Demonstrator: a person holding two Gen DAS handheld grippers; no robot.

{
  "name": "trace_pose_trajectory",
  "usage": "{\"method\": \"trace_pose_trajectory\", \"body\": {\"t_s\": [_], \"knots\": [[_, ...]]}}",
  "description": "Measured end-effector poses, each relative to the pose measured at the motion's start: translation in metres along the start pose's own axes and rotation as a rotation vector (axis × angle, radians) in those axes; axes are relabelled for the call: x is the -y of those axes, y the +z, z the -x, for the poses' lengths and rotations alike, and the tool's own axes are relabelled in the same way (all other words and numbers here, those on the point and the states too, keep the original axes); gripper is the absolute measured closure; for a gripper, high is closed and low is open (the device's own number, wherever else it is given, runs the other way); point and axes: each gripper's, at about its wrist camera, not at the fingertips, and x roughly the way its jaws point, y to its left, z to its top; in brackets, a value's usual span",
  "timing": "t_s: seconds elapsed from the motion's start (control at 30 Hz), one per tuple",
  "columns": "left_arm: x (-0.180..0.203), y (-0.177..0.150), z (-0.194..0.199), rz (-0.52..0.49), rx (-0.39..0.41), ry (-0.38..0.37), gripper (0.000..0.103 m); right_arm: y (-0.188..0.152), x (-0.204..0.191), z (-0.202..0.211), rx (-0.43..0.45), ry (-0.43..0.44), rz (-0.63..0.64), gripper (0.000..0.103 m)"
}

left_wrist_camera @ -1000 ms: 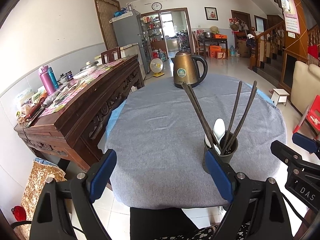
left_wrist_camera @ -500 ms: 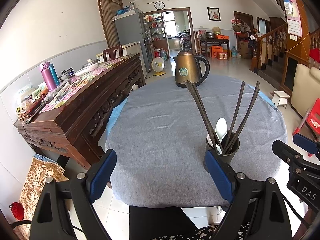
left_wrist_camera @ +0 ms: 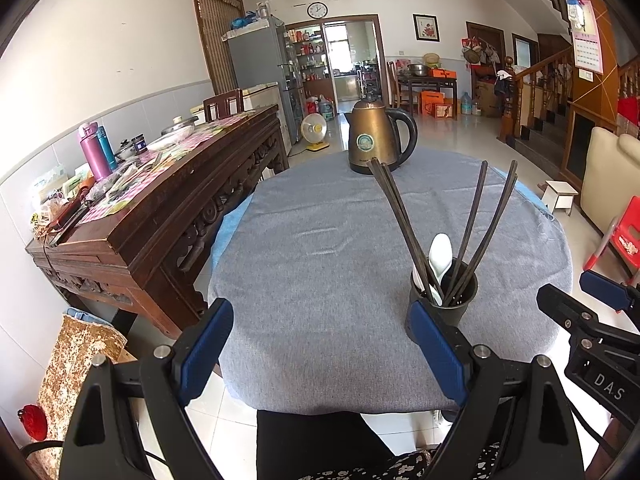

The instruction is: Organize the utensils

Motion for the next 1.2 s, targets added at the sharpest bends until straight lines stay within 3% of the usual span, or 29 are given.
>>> {"method": "trace_pose_trajectory", "body": {"t_s": [1.2], "knots": [[-0.0004, -0.0021, 0.0013, 0.012, -0.001, -0.009, 0.013, 0.0008, -0.0012, 0.0029, 0.022, -0.005, 0.002, 0.033]]}}
